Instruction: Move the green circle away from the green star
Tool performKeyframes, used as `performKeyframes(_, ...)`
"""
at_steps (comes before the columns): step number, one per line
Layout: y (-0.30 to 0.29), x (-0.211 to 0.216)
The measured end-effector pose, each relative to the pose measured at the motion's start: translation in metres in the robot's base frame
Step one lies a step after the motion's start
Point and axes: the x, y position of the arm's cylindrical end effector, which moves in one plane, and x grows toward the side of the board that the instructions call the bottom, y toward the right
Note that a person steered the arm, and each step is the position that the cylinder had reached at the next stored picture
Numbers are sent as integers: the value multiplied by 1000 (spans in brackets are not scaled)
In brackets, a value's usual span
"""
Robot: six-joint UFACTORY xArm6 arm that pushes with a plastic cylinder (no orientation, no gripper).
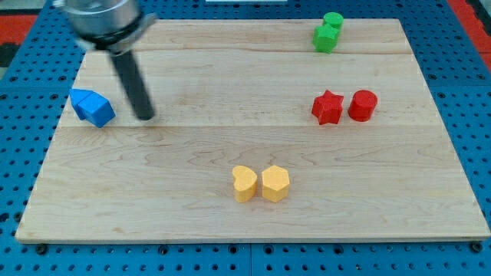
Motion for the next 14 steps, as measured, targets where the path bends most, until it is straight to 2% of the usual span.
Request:
performKeyframes(2,219,-71)
performKeyframes(3,277,-109)
performKeyframes(6,362,-201)
performKeyframes(7,371,-215)
performKeyframes(10,376,-215)
performKeyframes(11,360,-214)
performKeyframes(13,151,-193)
performKeyframes(14,51,-165)
